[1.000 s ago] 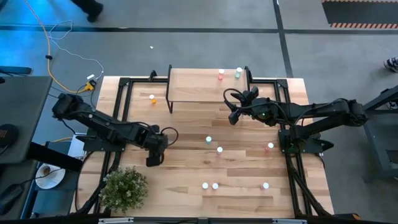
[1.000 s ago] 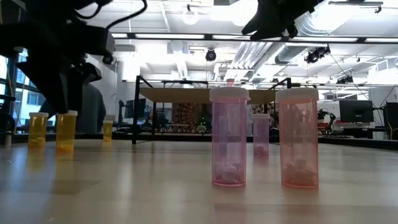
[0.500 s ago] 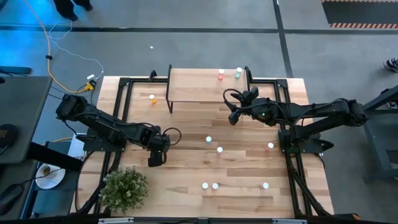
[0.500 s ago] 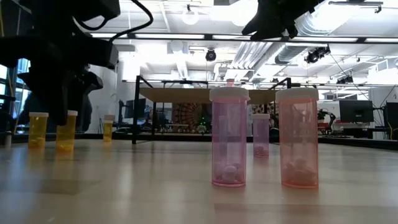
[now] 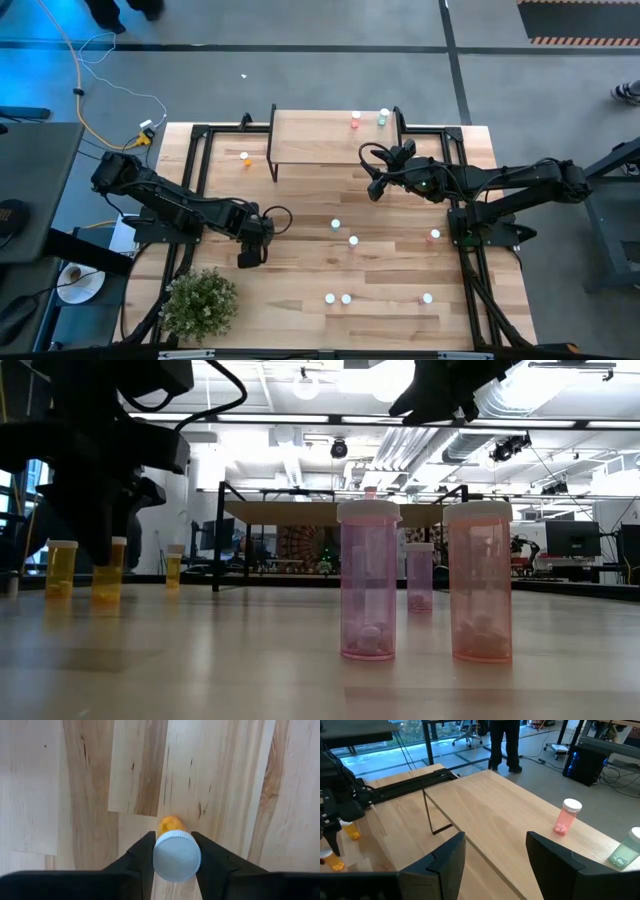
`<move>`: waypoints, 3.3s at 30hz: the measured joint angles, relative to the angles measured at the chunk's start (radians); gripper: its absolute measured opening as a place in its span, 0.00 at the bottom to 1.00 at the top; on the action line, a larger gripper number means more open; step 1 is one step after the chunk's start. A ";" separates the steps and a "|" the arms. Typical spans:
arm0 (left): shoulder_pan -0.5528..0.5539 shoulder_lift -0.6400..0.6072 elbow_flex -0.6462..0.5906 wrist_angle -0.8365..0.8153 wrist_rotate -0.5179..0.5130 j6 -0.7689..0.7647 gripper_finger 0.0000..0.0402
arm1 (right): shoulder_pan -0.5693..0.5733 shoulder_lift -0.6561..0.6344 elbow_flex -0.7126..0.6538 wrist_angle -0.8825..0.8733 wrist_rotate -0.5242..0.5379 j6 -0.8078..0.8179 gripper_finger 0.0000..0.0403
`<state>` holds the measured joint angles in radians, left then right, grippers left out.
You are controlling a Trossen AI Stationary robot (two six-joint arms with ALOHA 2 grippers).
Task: Pick and place medicine bottles onto shelf by color
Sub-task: Put the bottom orange pill bottle on the shelf
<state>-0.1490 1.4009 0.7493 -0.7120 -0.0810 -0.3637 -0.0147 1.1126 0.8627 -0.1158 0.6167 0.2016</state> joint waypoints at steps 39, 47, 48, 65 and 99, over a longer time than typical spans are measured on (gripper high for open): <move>0.556 0.000 0.677 -0.256 -0.037 0.680 0.27 | 0.000 0.000 0.000 -0.023 0.000 0.008 0.50; 0.735 0.000 0.818 -0.200 -0.064 0.820 0.27 | 0.000 0.001 0.000 -0.023 0.000 0.027 0.50; 0.754 0.000 0.833 -0.197 -0.064 0.834 0.27 | 0.000 0.001 0.000 -0.023 0.000 0.029 0.50; 0.897 0.236 1.100 -0.290 -0.016 0.873 0.27 | 0.000 0.001 0.000 -0.023 0.000 0.053 0.50; 1.019 0.523 1.183 -0.544 0.172 0.891 0.27 | 0.000 0.001 0.000 -0.079 -0.001 0.090 0.50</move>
<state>0.8703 1.9242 1.9324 -1.2560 0.0910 0.5274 -0.0143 1.1137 0.8627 -0.1947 0.6159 0.2913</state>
